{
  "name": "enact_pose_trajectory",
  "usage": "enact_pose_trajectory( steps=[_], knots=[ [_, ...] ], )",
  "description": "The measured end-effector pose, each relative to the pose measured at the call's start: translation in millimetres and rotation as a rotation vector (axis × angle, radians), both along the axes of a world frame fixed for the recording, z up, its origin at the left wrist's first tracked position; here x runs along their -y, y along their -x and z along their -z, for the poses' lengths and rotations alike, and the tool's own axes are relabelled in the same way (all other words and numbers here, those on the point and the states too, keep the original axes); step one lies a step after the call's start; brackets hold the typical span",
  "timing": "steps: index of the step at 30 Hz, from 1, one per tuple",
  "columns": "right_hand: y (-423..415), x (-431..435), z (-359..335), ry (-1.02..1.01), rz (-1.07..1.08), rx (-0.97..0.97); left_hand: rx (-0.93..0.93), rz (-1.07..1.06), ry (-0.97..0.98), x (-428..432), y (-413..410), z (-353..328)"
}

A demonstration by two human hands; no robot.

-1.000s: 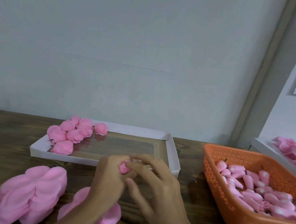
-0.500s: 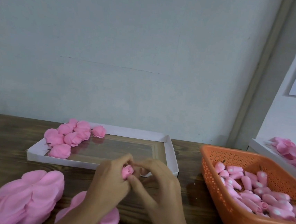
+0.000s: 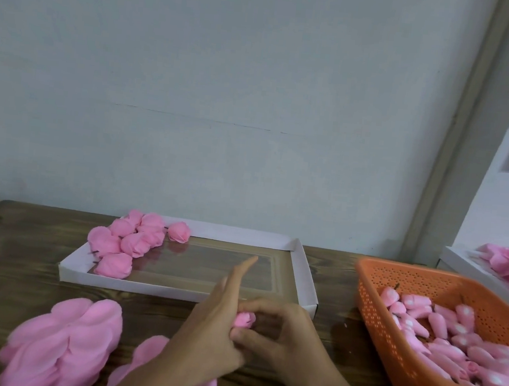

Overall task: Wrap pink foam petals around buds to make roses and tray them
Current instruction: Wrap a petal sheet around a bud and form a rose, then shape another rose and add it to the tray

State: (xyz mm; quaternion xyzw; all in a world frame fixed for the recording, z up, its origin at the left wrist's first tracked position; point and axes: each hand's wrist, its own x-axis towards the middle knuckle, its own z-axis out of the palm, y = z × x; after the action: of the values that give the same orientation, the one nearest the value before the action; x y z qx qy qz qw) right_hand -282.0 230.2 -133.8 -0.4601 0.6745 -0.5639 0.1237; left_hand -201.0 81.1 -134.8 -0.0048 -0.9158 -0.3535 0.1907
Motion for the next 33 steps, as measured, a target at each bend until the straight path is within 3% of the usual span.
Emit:
enact_pose_trajectory(
  steps=[3, 6, 9, 11, 17, 26, 29, 33],
  knots=[
    [5.5, -0.5, -2.9, 0.001, -0.021, 0.052, -0.007, 0.049, -0.120, 4.6, 0.2, 1.3],
    [15.5, -3.4, -13.6, 0.019, 0.080, 0.045, 0.034, -0.050, -0.191, 11.3, 4.0, -0.5],
    [39.9, 3.1, -35.9, 0.102, 0.343, -0.015, -0.070, -0.262, -0.017, 19.7, 3.5, 0.0],
    [57.8, 26.6, -51.6, 0.109, 0.382, -0.005, -0.210, -0.313, 0.109, 24.6, 1.6, 1.8],
    [93.5, 151.6, -40.1, -0.116, 0.367, 0.158, 0.136, -0.114, 0.607, 17.5, 4.2, 10.4],
    [115.6, 245.8, -6.5, -0.384, 0.320, 0.058, 0.195, -0.063, 0.541, 20.4, 15.5, 19.9],
    [117.4, 255.0, -3.3, -0.409, 0.366, -0.036, 0.234, -0.076, 0.518, 22.3, 14.7, 18.0],
    [105.6, 251.6, -12.9, -0.534, 0.342, -0.467, 0.370, -0.142, 0.433, 23.9, 10.1, 15.4]
  ],
)
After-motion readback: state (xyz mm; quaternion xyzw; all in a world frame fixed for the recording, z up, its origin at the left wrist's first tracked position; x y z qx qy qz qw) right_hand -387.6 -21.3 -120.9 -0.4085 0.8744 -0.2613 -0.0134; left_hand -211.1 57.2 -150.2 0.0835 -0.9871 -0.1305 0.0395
